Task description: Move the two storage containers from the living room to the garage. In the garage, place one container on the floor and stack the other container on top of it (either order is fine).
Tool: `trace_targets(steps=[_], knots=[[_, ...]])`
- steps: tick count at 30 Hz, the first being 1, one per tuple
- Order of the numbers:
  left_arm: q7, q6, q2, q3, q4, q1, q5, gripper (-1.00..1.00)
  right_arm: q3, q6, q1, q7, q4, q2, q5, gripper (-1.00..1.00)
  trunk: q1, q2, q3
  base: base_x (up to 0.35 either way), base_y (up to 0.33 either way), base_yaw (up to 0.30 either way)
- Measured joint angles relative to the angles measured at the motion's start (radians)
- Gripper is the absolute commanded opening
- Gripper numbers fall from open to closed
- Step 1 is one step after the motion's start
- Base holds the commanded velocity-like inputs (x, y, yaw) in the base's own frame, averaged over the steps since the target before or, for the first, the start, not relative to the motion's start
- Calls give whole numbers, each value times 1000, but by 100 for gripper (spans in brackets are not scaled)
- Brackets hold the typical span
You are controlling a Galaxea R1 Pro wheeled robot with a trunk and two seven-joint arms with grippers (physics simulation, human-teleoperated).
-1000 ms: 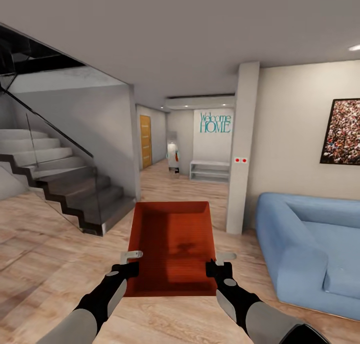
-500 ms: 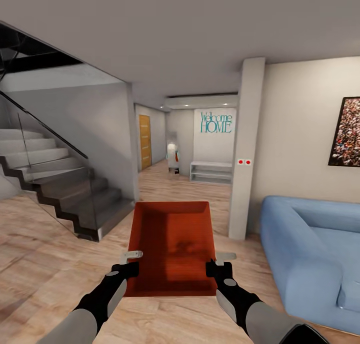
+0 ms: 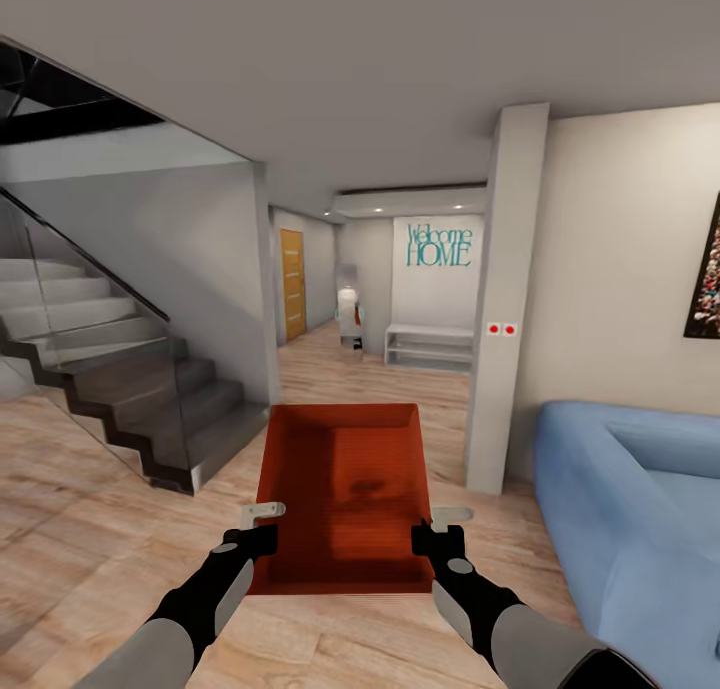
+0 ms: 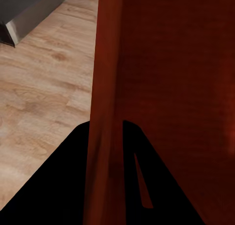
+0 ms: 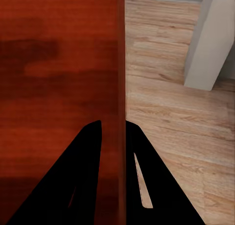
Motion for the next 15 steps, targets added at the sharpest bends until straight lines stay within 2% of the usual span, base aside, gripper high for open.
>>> trace_targets(steps=[15], knots=[[0, 0, 0, -2, 0, 0, 0, -100, -1, -3, 0, 1, 3, 1, -1, -100, 0, 0, 0, 322, 0, 9]])
